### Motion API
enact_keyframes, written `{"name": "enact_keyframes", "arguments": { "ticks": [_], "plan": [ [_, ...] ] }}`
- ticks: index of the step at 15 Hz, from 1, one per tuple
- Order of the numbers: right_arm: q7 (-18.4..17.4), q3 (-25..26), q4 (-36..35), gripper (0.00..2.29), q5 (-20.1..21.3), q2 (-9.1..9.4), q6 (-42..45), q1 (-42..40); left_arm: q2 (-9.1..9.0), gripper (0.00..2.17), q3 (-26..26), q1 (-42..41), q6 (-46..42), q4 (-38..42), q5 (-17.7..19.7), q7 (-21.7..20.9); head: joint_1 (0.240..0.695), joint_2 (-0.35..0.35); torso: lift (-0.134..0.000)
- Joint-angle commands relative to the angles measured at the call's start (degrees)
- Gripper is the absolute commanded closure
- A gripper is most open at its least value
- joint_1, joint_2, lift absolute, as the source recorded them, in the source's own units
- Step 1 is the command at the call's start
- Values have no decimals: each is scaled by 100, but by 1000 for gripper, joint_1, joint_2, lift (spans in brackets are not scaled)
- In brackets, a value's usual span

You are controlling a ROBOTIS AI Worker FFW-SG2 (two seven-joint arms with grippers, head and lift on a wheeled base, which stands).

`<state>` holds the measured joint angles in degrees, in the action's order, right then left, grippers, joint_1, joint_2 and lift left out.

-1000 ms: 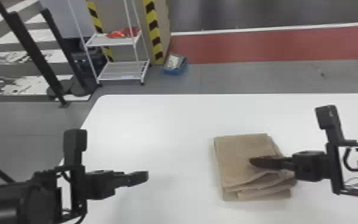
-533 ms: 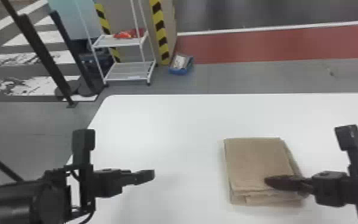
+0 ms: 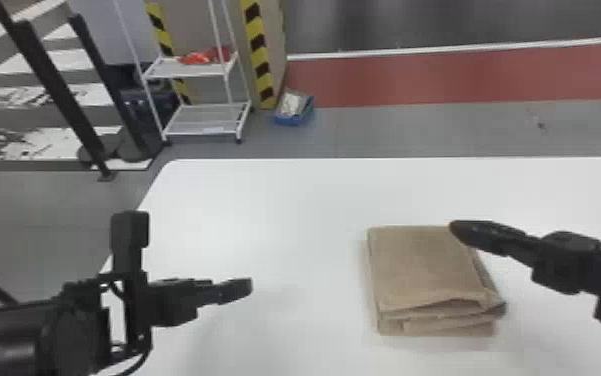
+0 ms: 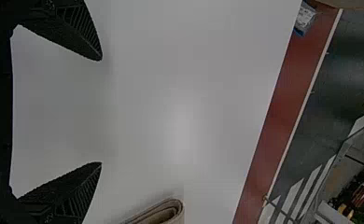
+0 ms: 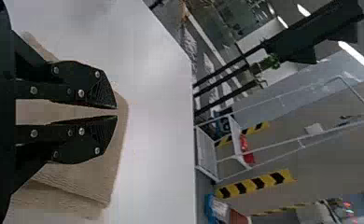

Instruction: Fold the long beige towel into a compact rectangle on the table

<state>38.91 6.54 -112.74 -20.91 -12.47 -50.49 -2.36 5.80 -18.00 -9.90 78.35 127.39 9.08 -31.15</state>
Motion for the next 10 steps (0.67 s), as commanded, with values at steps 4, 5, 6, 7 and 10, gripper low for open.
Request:
{"name": "enact_keyframes", "arguments": {
  "ticks": [4, 5, 6, 7, 10],
  "plan": [
    [-1421, 234, -178, 29, 316, 166, 2364, -1012, -510, 87, -45, -556, -2565, -21, 982, 92, 695, 66, -124],
    [-1518, 242, -161, 36, 360, 298, 2803, -1223, -595, 87, -10, -706, -3163, -4, 1070, 100, 695, 20, -124],
    [-1659, 251, -143, 36, 360, 438, 3295, -1452, -595, 87, 104, -873, -3831, 14, 1070, 215, 695, 2, -124],
    [-1799, 242, -152, 36, 369, 597, 3629, -1636, -595, 87, 236, -1040, -4323, 32, 1035, 382, 695, -7, -124],
    [-1966, 146, -231, 43, 369, 966, 4456, -2190, -595, 87, 543, -1532, -6591, -425, 639, 663, 695, -13, -124]
  ]
}}
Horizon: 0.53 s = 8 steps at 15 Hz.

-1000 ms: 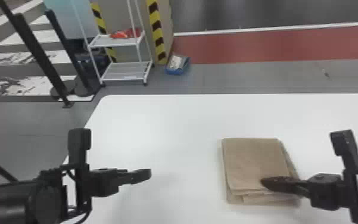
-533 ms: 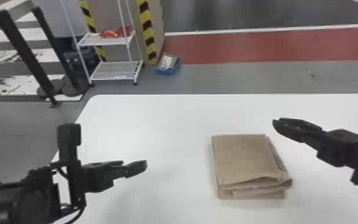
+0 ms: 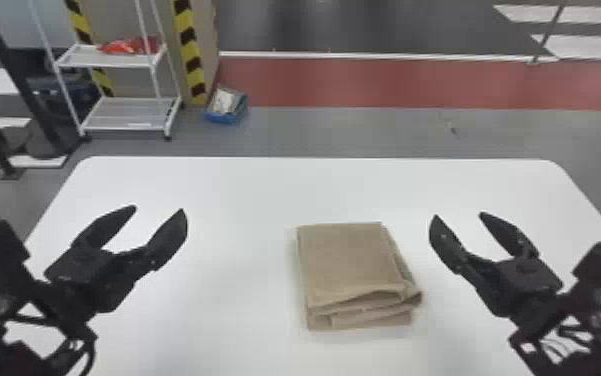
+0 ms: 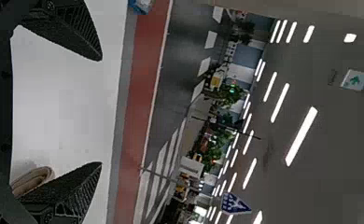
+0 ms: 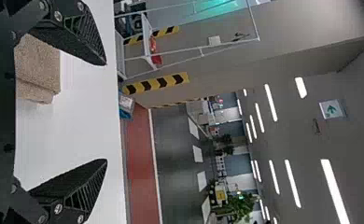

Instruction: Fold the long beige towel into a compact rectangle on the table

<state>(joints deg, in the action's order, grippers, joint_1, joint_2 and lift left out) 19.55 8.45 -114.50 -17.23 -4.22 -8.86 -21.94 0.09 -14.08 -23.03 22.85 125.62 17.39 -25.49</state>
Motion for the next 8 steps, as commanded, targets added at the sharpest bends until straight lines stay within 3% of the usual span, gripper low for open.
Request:
{"name": "enact_keyframes", "arguments": {
  "ticks": [1, 3, 6, 8],
  "plan": [
    [-92, -72, -82, 46, 45, 123, 257, -267, -24, 87, 221, -307, -1216, -327, -324, 308, 695, -3, -124],
    [-294, -160, -222, 49, 133, 106, 46, -311, -24, 83, 379, -474, -1779, -459, -754, 783, 695, 15, -124],
    [-549, -441, -451, 56, 431, 106, -253, -337, -24, 83, 467, -571, -1884, -442, -1185, 844, 695, 36, -124],
    [-549, -538, -460, 60, 440, 88, -253, -337, -24, 83, 520, -667, -1972, -415, -1229, 853, 695, 47, -124]
  ]
}}
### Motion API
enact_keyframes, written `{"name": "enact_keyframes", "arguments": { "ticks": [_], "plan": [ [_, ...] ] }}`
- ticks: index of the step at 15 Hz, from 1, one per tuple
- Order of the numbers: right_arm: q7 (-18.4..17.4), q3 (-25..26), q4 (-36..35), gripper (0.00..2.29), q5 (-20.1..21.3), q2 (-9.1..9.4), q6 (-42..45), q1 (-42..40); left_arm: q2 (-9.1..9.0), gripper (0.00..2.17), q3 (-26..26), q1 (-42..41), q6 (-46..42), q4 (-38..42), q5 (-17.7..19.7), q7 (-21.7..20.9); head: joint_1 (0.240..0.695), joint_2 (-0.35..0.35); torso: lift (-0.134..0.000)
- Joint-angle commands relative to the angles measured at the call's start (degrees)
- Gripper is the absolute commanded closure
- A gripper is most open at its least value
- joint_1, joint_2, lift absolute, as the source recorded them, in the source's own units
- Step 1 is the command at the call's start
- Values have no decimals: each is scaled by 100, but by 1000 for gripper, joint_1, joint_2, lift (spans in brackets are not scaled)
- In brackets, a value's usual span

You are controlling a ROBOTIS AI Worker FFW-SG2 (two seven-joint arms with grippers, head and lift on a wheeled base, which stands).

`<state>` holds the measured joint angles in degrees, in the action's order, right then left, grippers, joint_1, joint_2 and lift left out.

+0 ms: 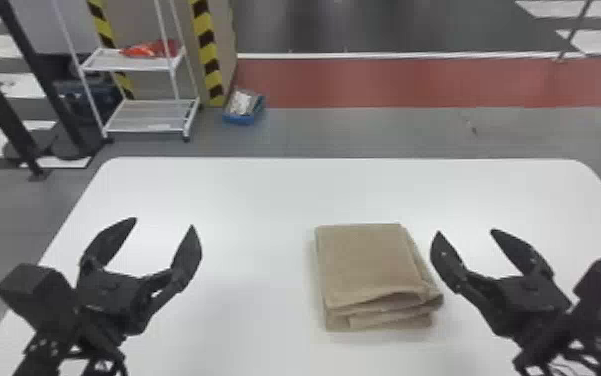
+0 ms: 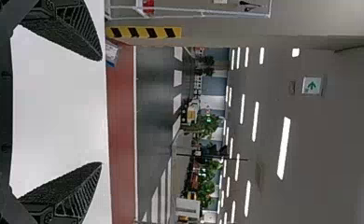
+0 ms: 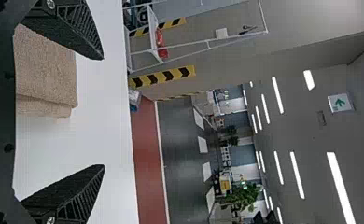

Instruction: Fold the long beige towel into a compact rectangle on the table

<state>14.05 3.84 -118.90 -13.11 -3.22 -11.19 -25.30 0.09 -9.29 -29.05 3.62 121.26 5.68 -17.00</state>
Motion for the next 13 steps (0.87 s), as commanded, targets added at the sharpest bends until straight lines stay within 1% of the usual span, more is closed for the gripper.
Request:
{"name": "enact_keyframes", "arguments": {
  "ticks": [1, 6, 11, 13],
  "plan": [
    [2, -103, -20, 60, 28, -20, -20, -19, -24, 83, 41, -109, -50, 20, -58, 57, 695, 51, -124],
    [2, -200, -28, 63, 20, -117, -20, -19, -24, 83, -21, -276, -32, 161, -23, 66, 695, 76, -124],
    [2, -244, -37, 63, -24, -214, -20, -54, -24, 80, -21, -373, 21, 284, -23, 39, 695, 83, -124],
    [2, -253, -64, 63, -33, -231, -108, -62, -24, 80, -38, -408, 38, 319, -14, -49, 695, 83, -124]
  ]
}}
